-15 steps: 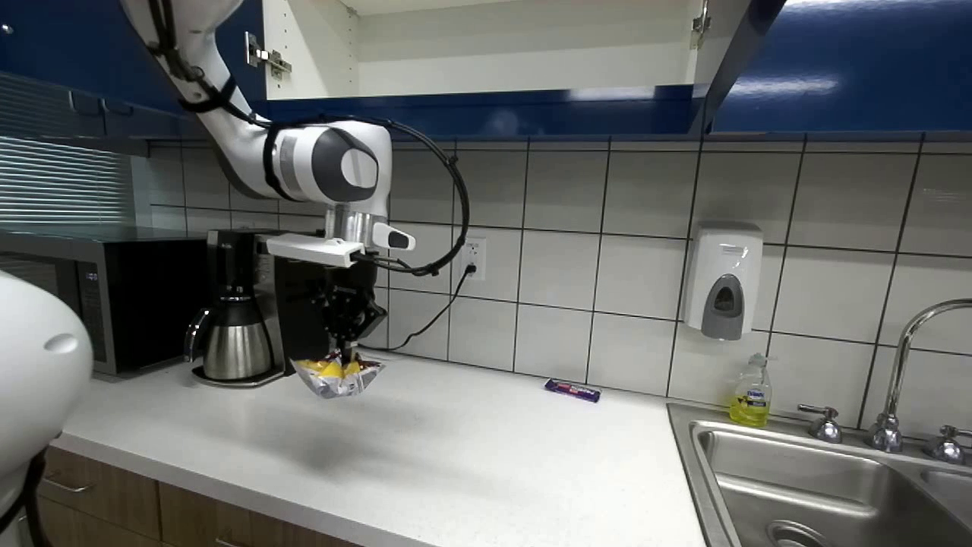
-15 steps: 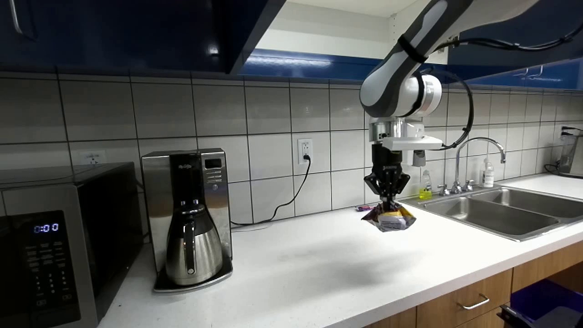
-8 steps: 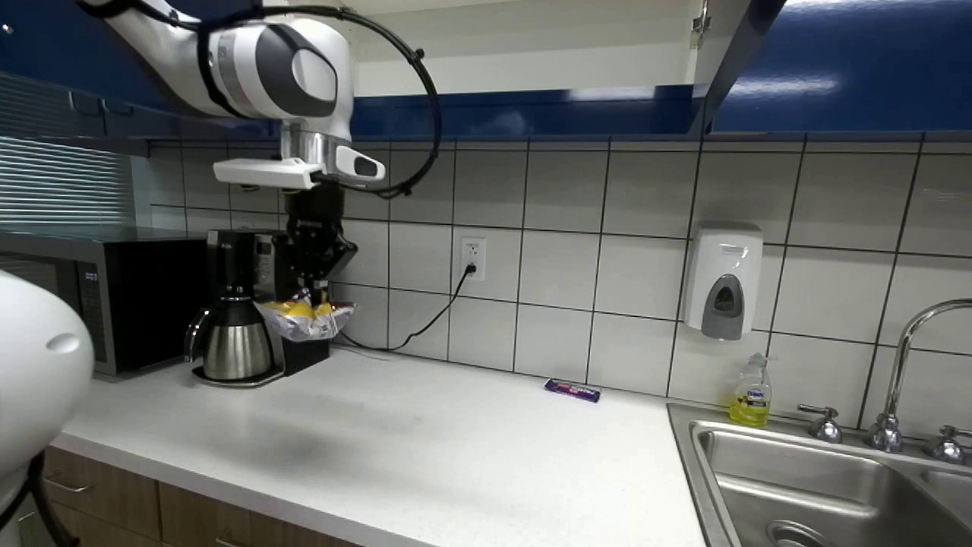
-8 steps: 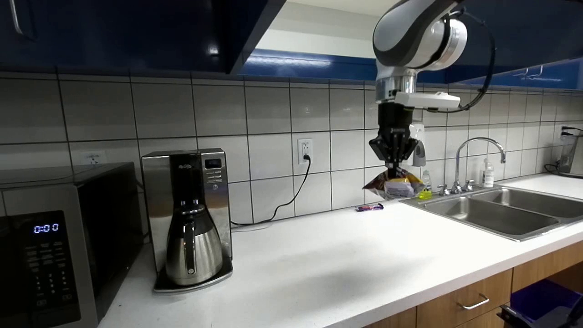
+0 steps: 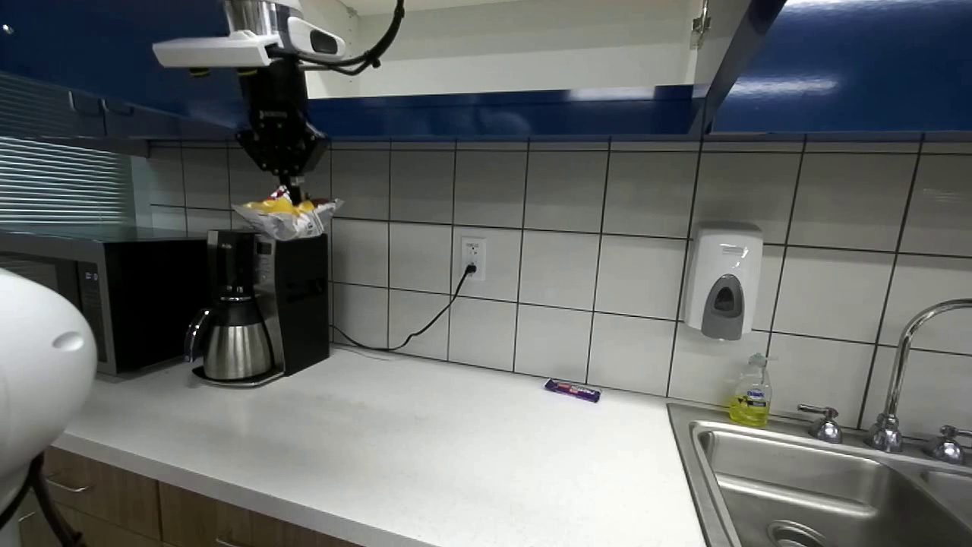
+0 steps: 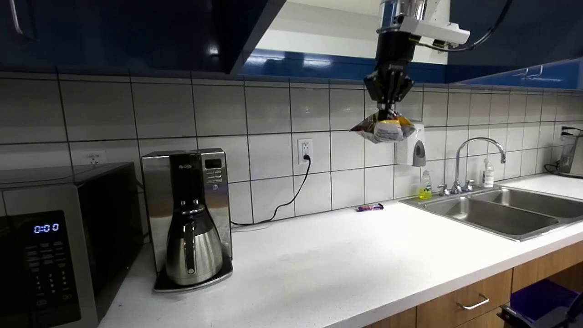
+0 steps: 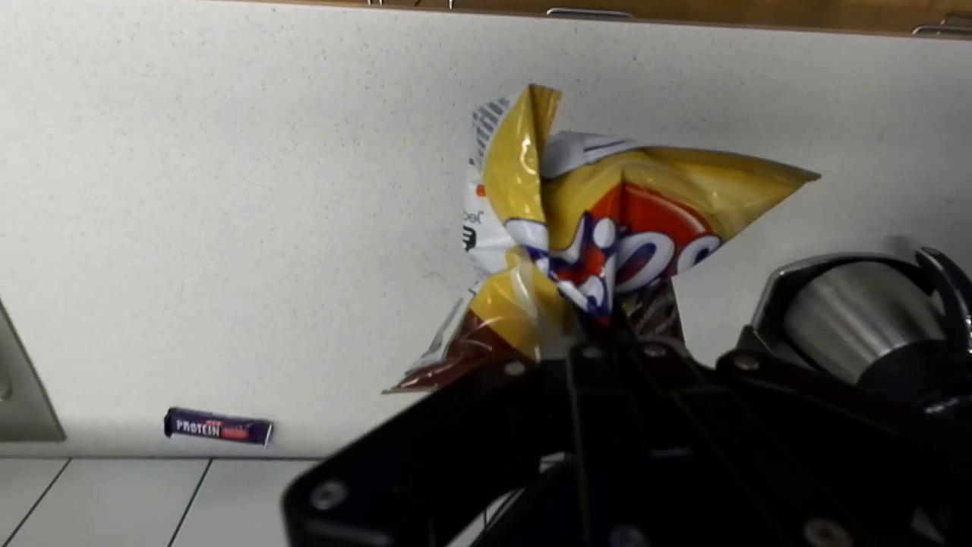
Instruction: Put the snack packet inside the open cupboard
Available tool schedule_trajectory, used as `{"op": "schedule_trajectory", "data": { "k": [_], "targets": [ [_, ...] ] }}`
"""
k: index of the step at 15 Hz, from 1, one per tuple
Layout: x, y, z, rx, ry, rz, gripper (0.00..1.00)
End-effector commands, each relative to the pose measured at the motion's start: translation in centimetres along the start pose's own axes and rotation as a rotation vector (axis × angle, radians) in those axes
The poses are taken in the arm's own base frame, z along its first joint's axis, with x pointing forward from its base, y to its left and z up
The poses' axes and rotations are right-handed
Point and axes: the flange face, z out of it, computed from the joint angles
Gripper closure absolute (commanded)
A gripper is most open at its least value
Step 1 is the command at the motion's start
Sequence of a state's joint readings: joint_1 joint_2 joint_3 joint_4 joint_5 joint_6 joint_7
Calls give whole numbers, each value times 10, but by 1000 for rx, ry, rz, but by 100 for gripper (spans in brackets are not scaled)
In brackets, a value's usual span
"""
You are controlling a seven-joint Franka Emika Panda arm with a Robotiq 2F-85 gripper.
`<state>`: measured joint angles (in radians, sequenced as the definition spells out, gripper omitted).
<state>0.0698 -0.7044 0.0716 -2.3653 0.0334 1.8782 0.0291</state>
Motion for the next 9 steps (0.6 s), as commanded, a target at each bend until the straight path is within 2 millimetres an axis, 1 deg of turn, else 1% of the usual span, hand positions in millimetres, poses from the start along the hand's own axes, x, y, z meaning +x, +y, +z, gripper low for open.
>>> {"op": "schedule_trajectory", "data": {
  "k": [1, 5, 9],
  "targets": [
    [9, -11, -44, -17, 65, 3, 100],
    [26, -8, -87, -5, 150, 18, 100],
    [39, -9, -132, 8, 219, 17, 100]
  ]
}}
